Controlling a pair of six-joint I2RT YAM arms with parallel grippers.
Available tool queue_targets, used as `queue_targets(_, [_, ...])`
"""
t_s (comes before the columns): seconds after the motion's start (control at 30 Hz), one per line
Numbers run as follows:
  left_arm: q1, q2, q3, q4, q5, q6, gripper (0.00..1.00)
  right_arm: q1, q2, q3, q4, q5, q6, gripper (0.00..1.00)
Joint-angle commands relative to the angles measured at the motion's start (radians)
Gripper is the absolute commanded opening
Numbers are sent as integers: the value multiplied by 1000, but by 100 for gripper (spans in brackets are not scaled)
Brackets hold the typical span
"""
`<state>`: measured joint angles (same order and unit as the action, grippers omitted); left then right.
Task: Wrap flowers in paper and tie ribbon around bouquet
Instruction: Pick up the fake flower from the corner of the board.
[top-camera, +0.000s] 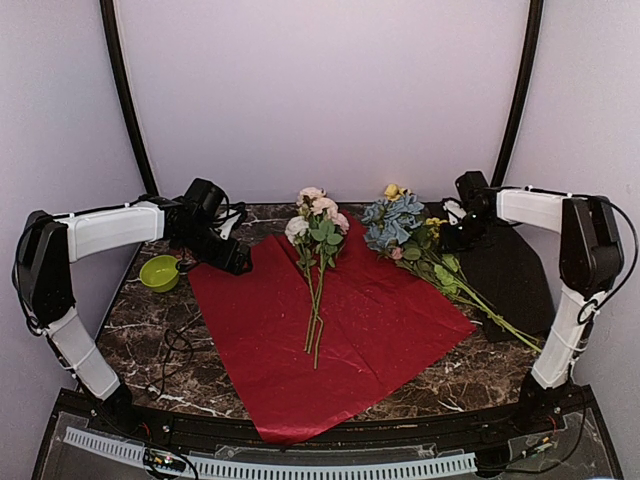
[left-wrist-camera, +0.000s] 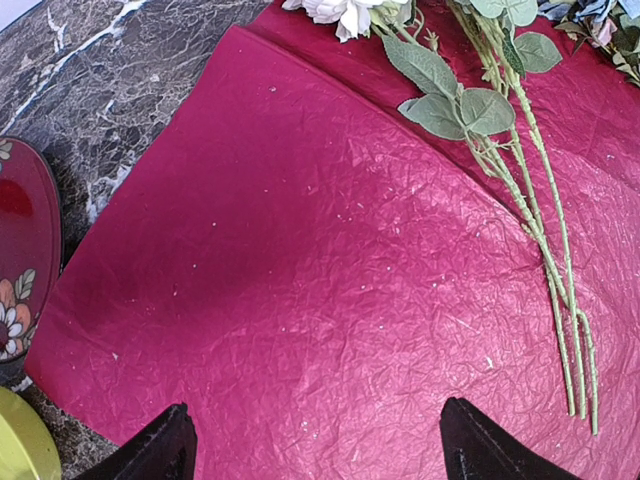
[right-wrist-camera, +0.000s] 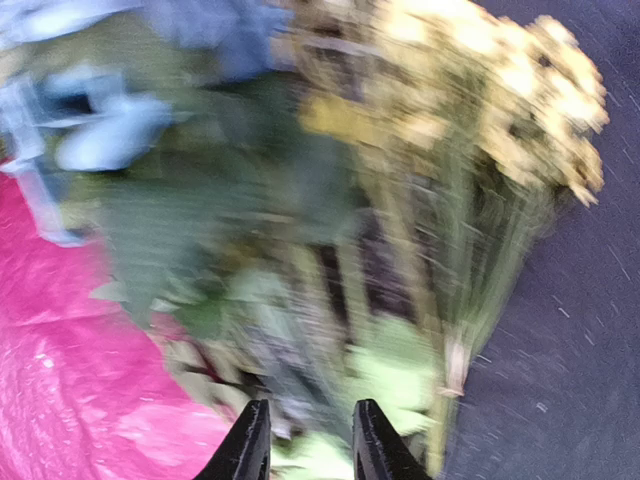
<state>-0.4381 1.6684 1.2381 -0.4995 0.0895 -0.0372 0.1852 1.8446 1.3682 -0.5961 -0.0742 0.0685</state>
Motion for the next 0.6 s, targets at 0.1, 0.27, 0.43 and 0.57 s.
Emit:
queue_targets(0.1, [3, 2, 4, -24, 3, 11, 87, 74, 88, 79, -30, 52, -30, 29])
queue_targets(0.27, [3, 2, 4, -24, 8, 12, 87, 92, 108, 79, -31, 79, -41, 30])
queue_targets(0.43, [3, 11, 6, -25, 21, 11, 87, 94, 143, 94, -20, 119, -49, 32])
queue_targets(0.57, [3, 11, 6, -27, 17, 12, 87, 95, 182, 129, -28, 162, -59, 32])
